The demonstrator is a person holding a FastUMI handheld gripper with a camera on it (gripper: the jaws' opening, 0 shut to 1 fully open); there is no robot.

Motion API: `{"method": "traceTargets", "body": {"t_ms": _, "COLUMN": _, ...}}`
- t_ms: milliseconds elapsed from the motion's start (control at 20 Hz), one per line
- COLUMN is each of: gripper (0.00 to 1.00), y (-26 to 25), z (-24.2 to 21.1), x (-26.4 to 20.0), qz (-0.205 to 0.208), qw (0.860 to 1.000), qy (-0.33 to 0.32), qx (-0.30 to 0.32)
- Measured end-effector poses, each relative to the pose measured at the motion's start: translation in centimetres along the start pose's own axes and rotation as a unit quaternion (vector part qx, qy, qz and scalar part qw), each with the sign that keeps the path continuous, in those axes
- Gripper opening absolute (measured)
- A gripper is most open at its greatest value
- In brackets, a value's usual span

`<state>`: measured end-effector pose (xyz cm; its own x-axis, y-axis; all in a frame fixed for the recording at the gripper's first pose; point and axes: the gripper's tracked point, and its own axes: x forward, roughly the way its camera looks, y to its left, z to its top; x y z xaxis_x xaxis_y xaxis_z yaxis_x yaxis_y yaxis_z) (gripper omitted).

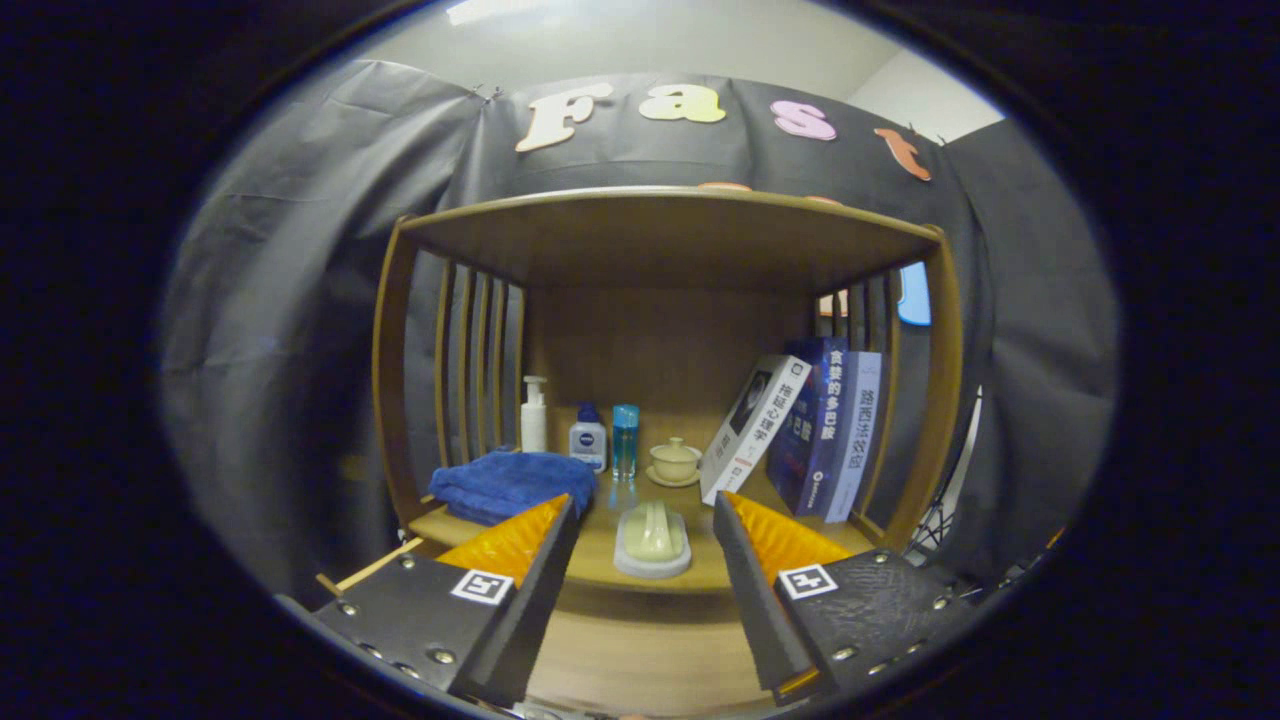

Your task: Pull open the drawer, take out the items inside it, and place them on the countertop above the cabinet.

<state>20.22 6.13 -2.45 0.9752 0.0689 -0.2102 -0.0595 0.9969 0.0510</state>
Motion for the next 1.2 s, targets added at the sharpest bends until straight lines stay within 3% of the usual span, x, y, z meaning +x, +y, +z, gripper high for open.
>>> {"method": "traceTargets", "body": {"t_ms": 200, "gripper": 0.98, "y": 0.1, "z": -4.5, "x": -4.2, "qz": -0.006, "qw": 1.000, "qy": 0.019, "qx": 0.000}}
{"method": "traceTargets", "body": {"t_ms": 500, "gripper": 0.98, "y": 0.8, "z": -10.7, "x": -8.0, "qz": -0.026, "qw": 0.998, "qy": 0.046, "qx": 0.014}}
{"method": "traceTargets", "body": {"t_ms": 800, "gripper": 0.98, "y": 1.3, "z": -16.1, "x": -8.8, "qz": -0.039, "qw": 0.995, "qy": 0.091, "qx": 0.034}}
{"method": "traceTargets", "body": {"t_ms": 1200, "gripper": 0.98, "y": 1.1, "z": -18.8, "x": -7.7, "qz": -0.063, "qw": 0.991, "qy": 0.104, "qx": 0.063}}
